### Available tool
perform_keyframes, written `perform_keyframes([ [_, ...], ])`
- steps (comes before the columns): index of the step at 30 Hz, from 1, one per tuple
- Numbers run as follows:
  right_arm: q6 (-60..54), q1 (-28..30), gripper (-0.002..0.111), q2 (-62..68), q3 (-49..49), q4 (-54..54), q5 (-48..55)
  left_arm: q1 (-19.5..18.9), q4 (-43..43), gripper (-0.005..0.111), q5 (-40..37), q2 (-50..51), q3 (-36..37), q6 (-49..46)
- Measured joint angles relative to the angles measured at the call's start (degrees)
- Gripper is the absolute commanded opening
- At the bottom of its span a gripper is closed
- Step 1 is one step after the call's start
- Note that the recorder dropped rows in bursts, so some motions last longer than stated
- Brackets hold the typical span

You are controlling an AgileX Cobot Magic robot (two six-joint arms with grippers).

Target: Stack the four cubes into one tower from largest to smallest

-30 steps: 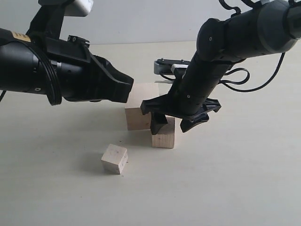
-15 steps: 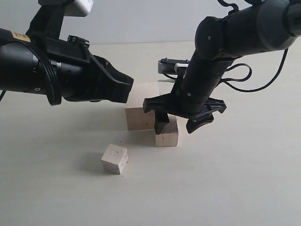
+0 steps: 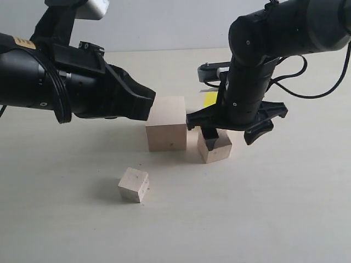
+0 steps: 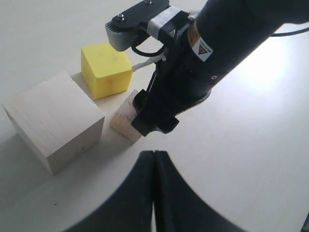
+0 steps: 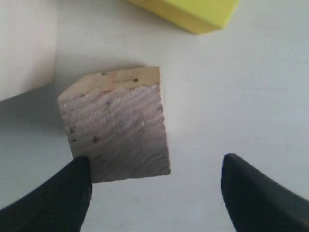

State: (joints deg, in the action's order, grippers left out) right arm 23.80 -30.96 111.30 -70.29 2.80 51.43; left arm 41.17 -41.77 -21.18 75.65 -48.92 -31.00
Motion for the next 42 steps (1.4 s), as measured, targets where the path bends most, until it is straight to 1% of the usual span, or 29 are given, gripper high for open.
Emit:
perform_keyframes([
  [10,10.0,0.0,0.070,-0.3,-0.2,22.7,7.2,0.0,0.1,0.000,0.0,0.0,0.0,0.0],
  [16,12.0,1.5,0.070,0.3,-0.1,28.4,11.4,0.0,0.1,0.000,0.0,0.0,0.0,0.0],
  [21,10.5,1.7,0.070,0.0,0.0,27.5,11.3,0.0,0.6,0.000,0.0,0.0,0.0,0.0],
  [27,5.2,1.8,0.070,-3.8,1.1,16.9,7.7,0.0,1.1,0.000,0.0,0.0,0.0,0.0],
  [34,0.2,1.8,0.070,-10.4,1.1,15.5,0.6,0.0,1.1,0.000,0.0,0.0,0.0,0.0],
  [39,-6.9,1.8,0.070,-10.4,1.1,14.3,-4.6,0.0,1.1,0.000,0.0,0.0,0.0,0.0],
  [42,-13.2,1.8,0.067,-9.1,1.1,13.3,-5.9,0.0,1.1,0.000,-0.4,0.0,0.0,0.0],
])
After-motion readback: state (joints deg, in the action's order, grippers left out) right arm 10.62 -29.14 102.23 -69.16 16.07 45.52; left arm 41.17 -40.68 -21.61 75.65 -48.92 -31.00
